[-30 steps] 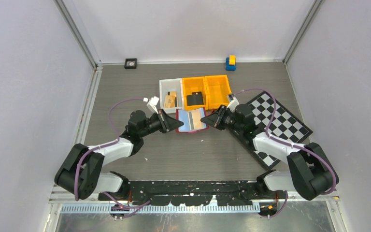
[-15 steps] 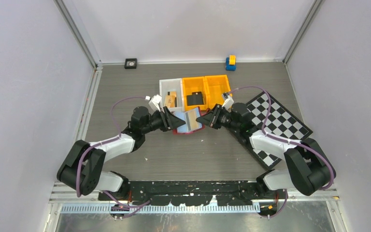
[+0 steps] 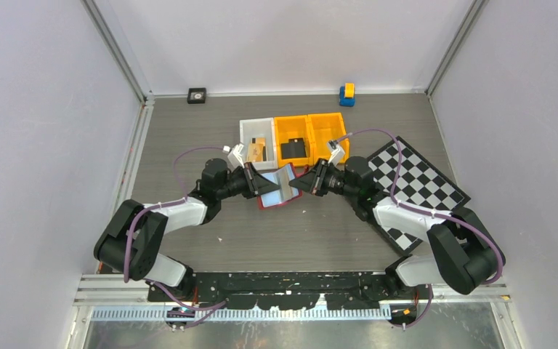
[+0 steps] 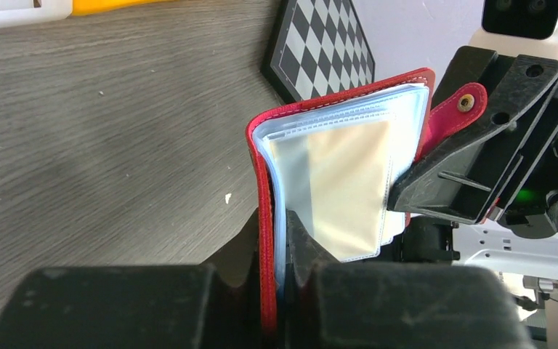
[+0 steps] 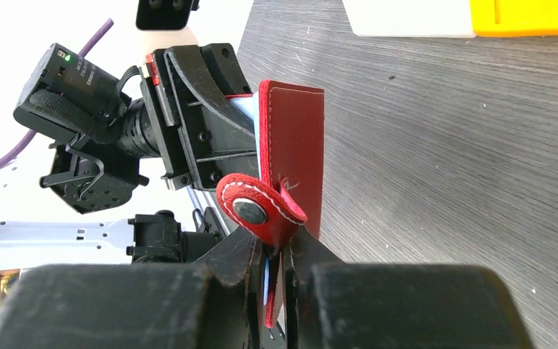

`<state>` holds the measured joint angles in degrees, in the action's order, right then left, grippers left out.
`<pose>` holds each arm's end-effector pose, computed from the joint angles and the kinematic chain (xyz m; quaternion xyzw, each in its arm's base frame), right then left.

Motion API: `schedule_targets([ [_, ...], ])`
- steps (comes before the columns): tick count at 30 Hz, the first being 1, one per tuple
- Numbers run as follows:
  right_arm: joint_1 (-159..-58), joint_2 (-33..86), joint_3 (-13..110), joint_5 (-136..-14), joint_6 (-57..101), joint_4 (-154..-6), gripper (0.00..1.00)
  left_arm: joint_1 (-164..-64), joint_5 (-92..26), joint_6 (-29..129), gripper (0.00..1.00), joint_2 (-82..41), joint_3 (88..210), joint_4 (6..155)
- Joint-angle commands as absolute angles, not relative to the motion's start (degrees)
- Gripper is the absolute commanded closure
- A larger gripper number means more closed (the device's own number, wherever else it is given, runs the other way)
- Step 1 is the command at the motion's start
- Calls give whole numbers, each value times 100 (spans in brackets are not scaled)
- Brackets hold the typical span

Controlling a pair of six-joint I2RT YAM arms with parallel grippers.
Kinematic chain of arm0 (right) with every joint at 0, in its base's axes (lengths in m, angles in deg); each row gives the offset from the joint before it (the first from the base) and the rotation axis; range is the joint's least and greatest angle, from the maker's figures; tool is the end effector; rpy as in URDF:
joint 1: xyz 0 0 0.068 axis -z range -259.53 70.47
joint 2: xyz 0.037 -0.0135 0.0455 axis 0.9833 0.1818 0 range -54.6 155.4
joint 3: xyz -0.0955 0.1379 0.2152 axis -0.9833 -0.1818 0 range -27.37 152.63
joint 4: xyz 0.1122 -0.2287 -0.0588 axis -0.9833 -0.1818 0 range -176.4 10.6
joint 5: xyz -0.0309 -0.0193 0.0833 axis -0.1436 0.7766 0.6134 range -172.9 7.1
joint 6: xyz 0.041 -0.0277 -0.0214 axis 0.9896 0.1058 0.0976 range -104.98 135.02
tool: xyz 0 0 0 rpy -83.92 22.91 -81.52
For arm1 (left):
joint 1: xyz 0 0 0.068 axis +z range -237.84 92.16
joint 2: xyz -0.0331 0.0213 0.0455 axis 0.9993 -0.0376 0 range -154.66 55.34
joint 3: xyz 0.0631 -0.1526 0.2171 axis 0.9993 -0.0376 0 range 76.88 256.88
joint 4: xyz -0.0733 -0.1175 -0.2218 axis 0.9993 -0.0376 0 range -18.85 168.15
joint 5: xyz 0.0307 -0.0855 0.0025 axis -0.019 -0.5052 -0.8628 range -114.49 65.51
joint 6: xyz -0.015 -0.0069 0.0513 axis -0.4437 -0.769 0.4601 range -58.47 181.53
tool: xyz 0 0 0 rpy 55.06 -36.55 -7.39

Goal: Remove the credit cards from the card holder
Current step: Remove the credit card from the card holder.

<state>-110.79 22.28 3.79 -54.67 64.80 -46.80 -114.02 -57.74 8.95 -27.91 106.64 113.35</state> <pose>0.2277 0.1579 0.2132 -0.0274 0.7741 0.5369 0.3342 0.2440 -0.1417 0.1818 -0.0142 0.7944 -0.5353 0.2867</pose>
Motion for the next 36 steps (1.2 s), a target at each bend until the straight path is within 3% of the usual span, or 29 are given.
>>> schedule_targets([
  [1, -11196, 2124, 492, -5322, 6464, -4200, 88, -11421, -5870, 897, 97, -2747, 10816, 11611],
  [9, -11196, 1785, 546, -6112, 6139, -5176, 82, -11421, -5735, 976, 100, -2605, 10805, 11412],
  [19, -11193, 1561, 423, -6030, 6148, -4979, 86, -11421, -5646, 1048, 100, -2564, 10842, 11225],
  [25, -11195, 1668, 469, -5798, 6199, -4841, 97, -11421, -5624, 1090, 100, -2611, 10894, 11076],
  [31, -11331, 1844, 515, -5397, 6281, -4450, 99, -11421, -5628, 1116, 100, -2730, 10959, 10965],
  [36, -11508, 1801, 711, -5804, 5898, -5100, 99, -11421, -5744, 1031, 100, -2923, 10975, 11133],
])
